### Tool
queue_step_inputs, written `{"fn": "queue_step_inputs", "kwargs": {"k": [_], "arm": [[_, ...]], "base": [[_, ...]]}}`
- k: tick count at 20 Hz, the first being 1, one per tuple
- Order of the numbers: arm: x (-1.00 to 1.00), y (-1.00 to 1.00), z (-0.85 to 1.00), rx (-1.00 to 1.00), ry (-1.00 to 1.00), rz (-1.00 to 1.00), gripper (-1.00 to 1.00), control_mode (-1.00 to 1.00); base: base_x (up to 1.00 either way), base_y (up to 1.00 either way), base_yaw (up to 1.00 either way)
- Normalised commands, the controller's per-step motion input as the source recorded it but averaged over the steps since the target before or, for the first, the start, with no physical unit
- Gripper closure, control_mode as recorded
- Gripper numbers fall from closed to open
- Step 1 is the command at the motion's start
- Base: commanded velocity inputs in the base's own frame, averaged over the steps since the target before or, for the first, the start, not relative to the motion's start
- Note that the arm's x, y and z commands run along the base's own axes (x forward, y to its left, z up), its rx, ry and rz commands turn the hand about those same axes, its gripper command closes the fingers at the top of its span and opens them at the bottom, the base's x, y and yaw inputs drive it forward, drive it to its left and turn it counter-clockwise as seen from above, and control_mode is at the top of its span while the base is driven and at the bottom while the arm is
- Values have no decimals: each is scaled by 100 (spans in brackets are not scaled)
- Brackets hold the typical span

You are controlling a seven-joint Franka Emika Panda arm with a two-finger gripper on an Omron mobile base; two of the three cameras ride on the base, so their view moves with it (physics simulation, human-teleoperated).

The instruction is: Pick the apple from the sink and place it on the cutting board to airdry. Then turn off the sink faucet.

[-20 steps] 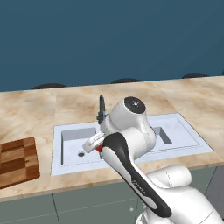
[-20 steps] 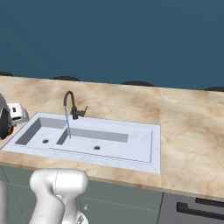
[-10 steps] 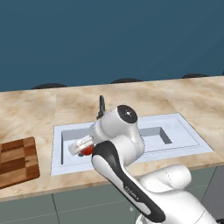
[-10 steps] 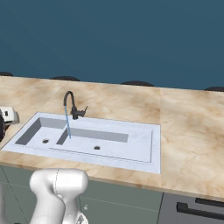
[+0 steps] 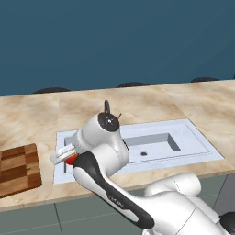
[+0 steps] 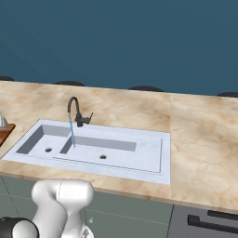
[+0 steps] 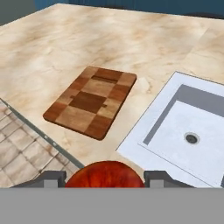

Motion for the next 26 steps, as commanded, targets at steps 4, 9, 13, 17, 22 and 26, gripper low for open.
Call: {"fn": "queue_step_inputs", "kwargs": {"k": [4, 9, 13, 17, 22, 26], "arm": [[12, 55, 0, 0, 2, 0, 100, -100], [14, 50, 0, -2, 0, 0, 100, -100], [18, 42, -6, -7, 0, 0, 100, -100], [15, 21, -21, -7, 0, 0, 100, -100], [13, 11, -29, -3, 0, 0, 100, -100], [10, 10, -28, 0, 1, 0, 100, -100]], "base": [[0, 0, 0], [0, 0, 0], [0, 0, 0], [0, 0, 0], [0, 0, 0], [0, 0, 0]]}}
